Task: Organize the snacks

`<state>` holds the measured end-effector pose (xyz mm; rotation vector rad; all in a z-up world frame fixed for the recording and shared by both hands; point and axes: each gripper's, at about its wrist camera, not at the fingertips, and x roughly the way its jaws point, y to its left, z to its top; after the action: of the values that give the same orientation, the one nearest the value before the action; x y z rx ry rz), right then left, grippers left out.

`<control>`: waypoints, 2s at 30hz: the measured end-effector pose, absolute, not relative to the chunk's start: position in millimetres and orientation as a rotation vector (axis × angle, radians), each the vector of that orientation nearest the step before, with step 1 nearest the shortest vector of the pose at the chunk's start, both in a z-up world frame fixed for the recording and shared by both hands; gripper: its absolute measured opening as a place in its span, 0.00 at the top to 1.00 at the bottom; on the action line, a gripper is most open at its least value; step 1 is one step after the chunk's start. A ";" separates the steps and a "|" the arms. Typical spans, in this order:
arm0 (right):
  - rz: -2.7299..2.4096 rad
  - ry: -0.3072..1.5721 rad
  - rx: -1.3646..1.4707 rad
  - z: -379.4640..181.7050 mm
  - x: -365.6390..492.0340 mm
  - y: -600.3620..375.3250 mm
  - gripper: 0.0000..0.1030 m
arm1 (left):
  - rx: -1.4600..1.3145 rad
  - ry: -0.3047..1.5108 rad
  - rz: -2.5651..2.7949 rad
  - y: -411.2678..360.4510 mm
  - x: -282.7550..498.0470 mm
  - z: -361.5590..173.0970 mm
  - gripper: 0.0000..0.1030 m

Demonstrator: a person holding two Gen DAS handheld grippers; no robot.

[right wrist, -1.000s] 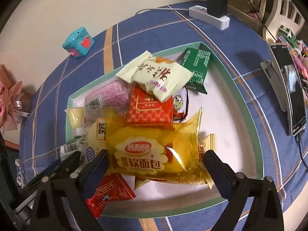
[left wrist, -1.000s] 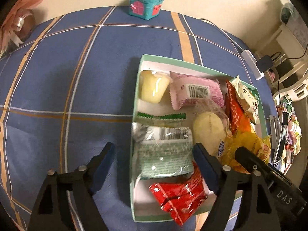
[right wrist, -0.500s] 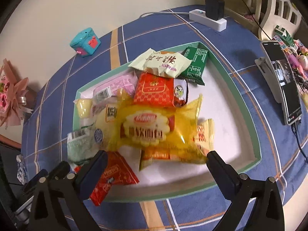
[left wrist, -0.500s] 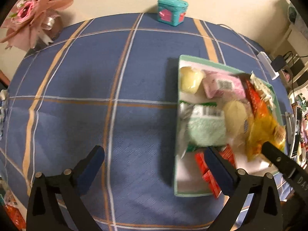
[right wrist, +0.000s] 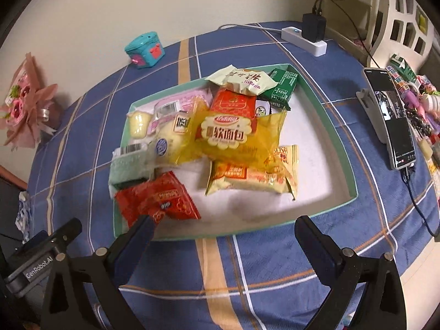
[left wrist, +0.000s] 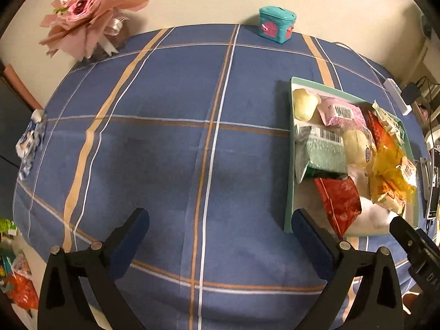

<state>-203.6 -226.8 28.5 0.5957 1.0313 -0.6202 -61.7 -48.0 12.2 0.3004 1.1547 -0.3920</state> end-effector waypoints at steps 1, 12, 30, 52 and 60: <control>-0.619 1.032 0.589 29.4 -205.0 -224.6 0.00 | 0.298 1.158 -0.383 -46.5 -63.4 12.6 0.00; -0.607 1.025 0.548 36.4 -205.7 -214.0 0.00 | 0.307 1.154 -0.367 -40.5 -67.0 17.3 0.00; -0.611 1.036 0.531 35.6 -202.6 -213.6 0.00 | 0.317 1.186 -0.379 -40.7 -65.3 12.4 0.00; -0.613 1.050 0.509 34.6 -200.0 -212.0 0.00 | 0.303 1.191 -0.382 -39.1 -63.6 12.3 0.00; -0.618 1.049 0.511 34.4 -199.5 -210.6 0.00 | 0.289 1.174 -0.396 -38.3 -64.8 15.2 0.00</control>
<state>-199.5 -210.6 34.4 0.5113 1.0493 -0.6177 -64.8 -38.3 15.2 0.2891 1.1745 -0.3955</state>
